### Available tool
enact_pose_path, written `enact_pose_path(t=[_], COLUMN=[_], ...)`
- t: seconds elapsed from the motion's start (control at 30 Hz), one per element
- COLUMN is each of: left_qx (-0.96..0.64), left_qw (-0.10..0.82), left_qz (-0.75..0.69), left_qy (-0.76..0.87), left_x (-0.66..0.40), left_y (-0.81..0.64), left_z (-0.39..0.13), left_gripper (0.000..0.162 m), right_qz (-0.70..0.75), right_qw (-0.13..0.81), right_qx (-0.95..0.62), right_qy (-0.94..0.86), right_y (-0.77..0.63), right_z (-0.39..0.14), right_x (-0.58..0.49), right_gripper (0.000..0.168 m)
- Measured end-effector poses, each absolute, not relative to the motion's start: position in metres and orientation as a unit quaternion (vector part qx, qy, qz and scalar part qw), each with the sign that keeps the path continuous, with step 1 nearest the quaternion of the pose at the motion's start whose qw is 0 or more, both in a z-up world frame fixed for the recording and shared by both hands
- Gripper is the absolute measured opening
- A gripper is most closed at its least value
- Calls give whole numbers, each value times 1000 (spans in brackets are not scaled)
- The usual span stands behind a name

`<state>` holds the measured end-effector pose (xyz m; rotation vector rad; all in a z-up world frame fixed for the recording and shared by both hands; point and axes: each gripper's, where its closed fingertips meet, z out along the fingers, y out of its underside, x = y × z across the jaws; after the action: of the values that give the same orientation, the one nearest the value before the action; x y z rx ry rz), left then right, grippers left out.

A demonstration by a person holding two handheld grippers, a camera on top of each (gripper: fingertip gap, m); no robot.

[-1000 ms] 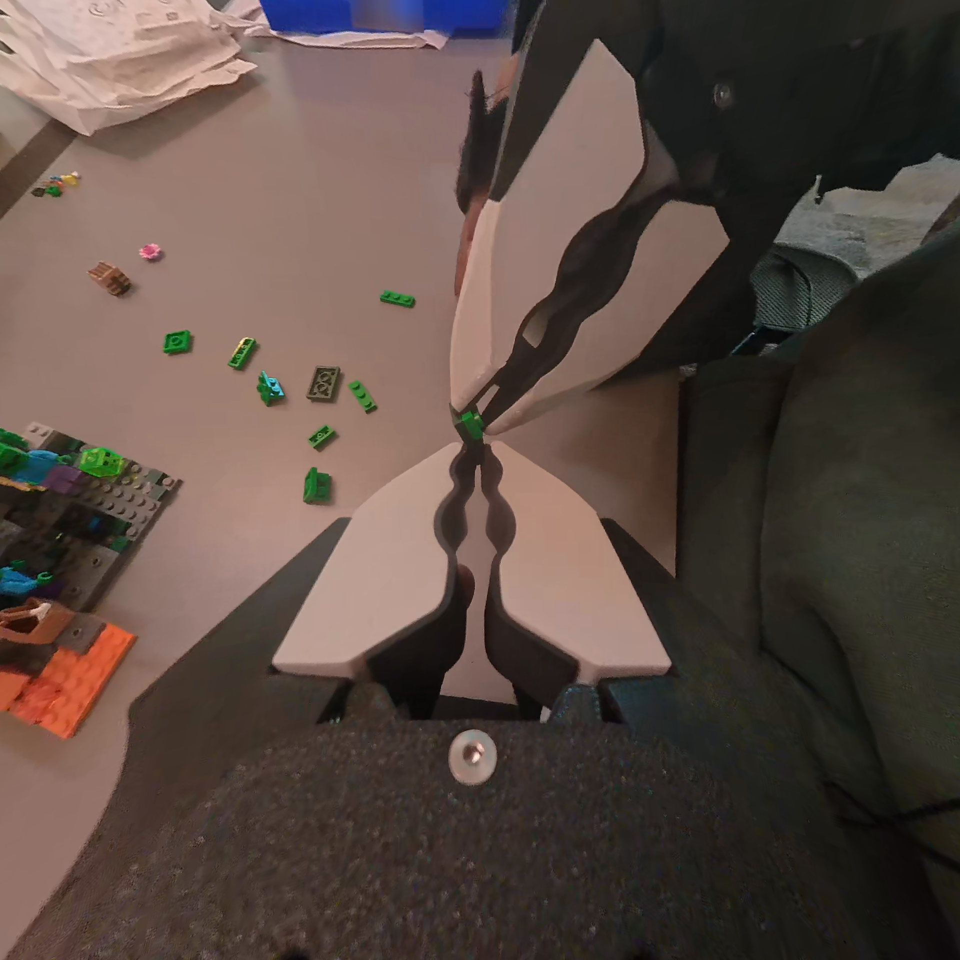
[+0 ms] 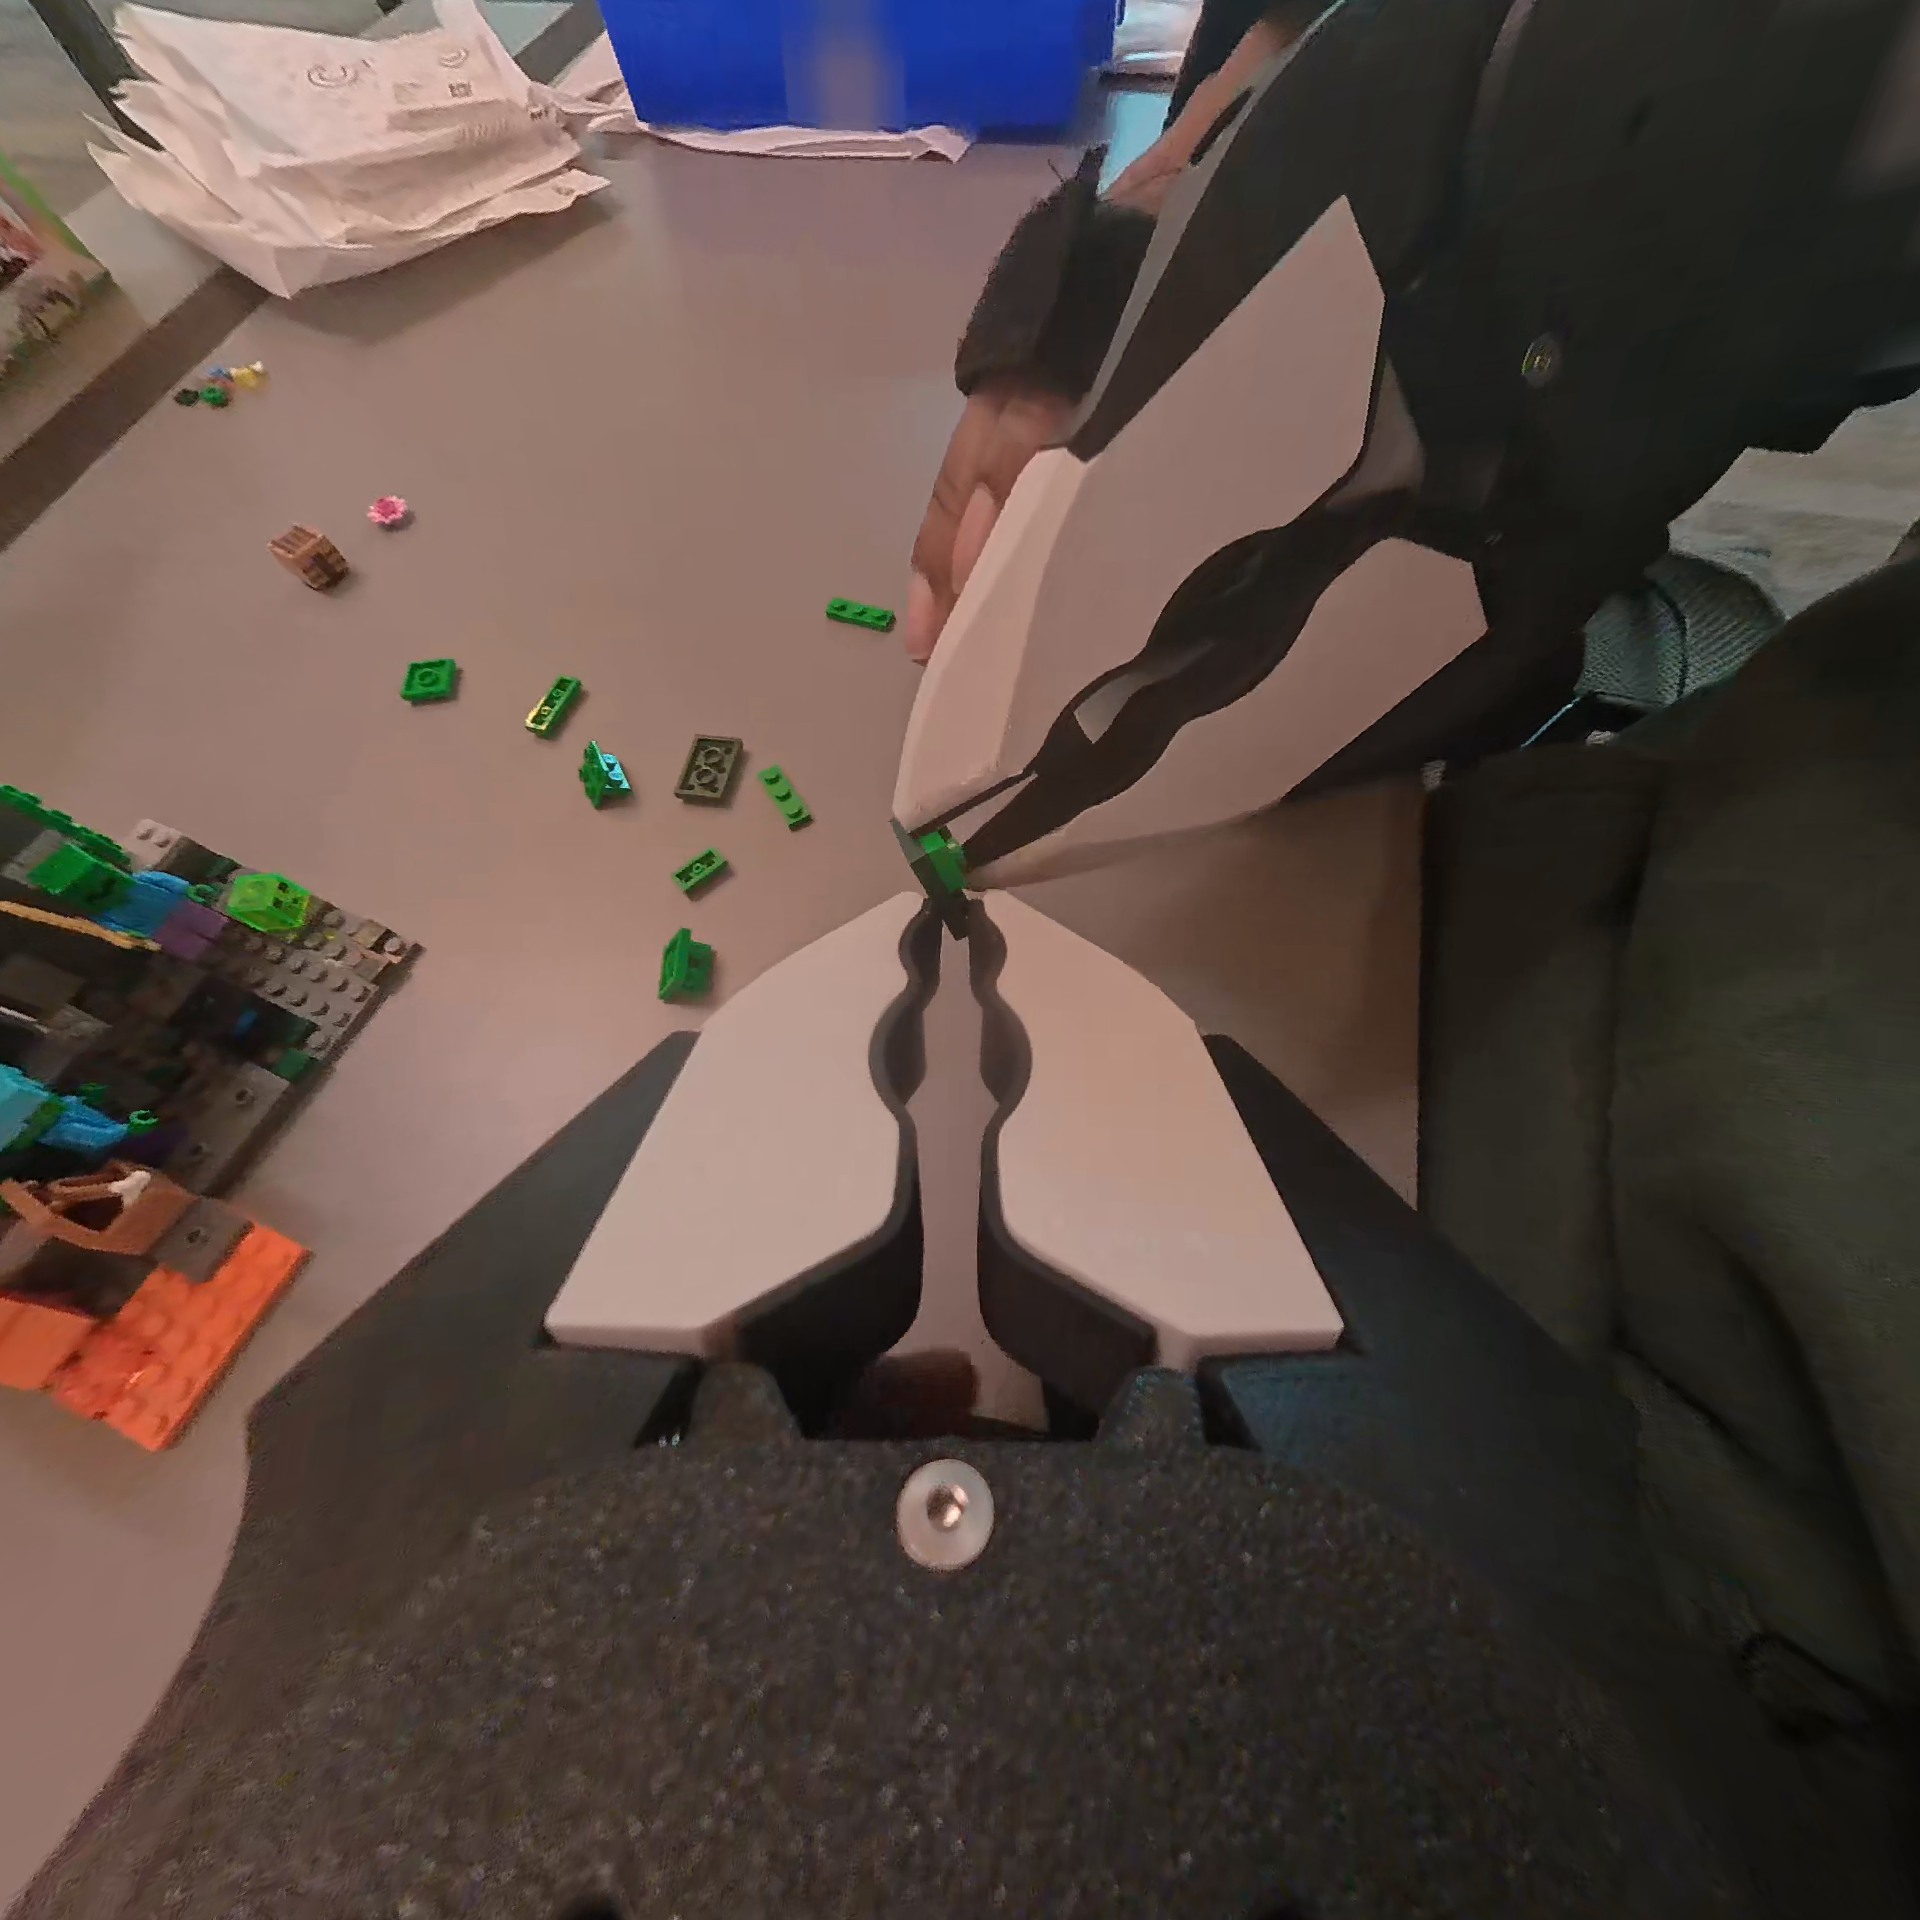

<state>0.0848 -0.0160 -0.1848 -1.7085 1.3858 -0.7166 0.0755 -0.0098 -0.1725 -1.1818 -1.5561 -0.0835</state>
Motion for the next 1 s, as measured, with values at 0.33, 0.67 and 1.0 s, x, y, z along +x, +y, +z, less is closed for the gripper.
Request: enact_pose_path(t=[0.33,0.67,1.0], left_qx=[-668,-655,-636], left_qw=[406,377,349], left_qz=[-231,-256,-304], left_qy=[580,602,618], left_x=[80,77,76], left_y=[-18,-31,-46], left_z=[-189,-189,-189], left_gripper=[4,4,4], right_qz=[-63,21,193], right_qw=[555,541,471], right_qx=[-480,-496,-547], right_qy=[-677,-678,-665], right_y=[-14,-25,-39], right_z=[-175,-173,-174], right_x=[70,69,70], right_gripper=[9,5,2])
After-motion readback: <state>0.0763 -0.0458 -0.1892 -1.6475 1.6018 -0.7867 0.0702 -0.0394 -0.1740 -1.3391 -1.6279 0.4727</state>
